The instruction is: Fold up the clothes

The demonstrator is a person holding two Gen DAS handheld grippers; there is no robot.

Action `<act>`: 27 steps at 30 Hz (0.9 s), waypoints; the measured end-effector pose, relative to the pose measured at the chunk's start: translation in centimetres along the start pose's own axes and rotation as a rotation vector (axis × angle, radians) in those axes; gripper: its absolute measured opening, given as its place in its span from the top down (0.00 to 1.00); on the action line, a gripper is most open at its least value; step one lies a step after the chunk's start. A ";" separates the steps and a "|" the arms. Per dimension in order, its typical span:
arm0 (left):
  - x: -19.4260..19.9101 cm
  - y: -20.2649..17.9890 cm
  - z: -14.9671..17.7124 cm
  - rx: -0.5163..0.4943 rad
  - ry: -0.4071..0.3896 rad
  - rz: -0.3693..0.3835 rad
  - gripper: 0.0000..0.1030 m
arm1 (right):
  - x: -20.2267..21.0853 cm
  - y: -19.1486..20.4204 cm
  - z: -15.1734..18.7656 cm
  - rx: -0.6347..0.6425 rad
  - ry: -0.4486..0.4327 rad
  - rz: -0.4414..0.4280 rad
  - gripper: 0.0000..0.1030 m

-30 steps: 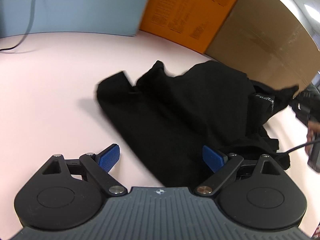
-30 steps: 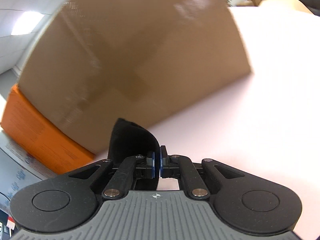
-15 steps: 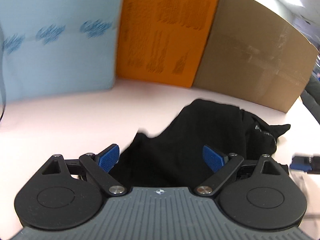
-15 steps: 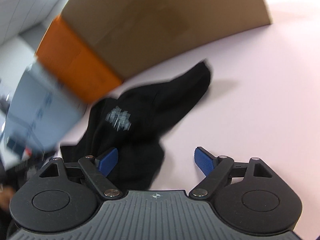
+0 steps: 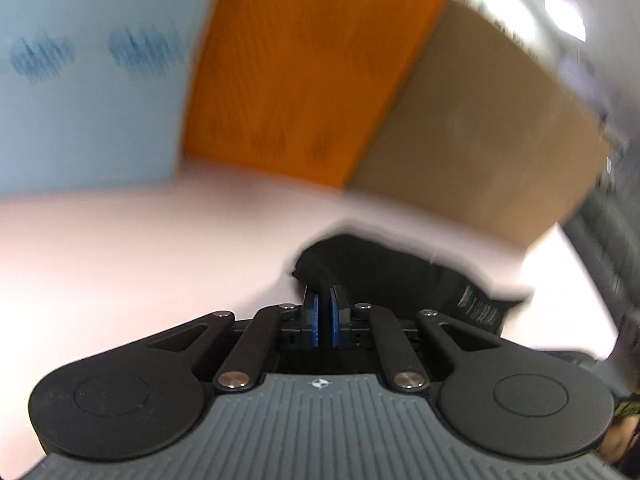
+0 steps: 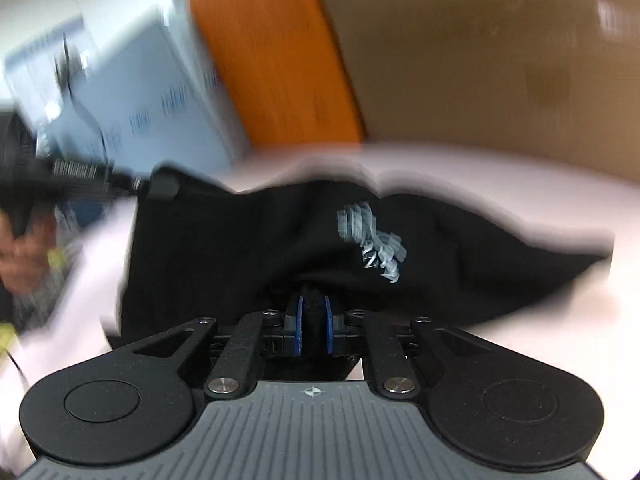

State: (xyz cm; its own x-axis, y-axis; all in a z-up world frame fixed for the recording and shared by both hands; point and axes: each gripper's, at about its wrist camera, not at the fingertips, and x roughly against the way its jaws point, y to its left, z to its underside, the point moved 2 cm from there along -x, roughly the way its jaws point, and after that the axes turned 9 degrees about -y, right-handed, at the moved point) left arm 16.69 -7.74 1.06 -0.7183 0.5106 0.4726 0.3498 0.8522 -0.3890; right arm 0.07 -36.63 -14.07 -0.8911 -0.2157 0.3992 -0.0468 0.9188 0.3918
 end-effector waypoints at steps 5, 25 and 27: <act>6.9 0.7 -3.9 -0.010 -0.171 0.055 0.95 | 6.8 1.0 -6.5 -0.073 -0.237 -0.102 0.90; 12.9 10.4 10.9 -0.128 0.016 -0.187 0.16 | 11.7 -0.1 3.7 -0.067 0.048 0.096 0.26; 10.9 10.3 11.3 -0.289 0.036 -0.213 0.16 | 8.3 1.4 4.6 0.044 0.138 0.110 0.26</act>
State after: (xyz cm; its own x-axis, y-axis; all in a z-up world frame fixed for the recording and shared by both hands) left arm 5.68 5.36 -6.75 -0.7735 0.3174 0.5486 0.3541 0.9343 -0.0414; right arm -9.47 -35.64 -14.04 -0.8217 -0.1533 0.5489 0.0251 0.9525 0.3036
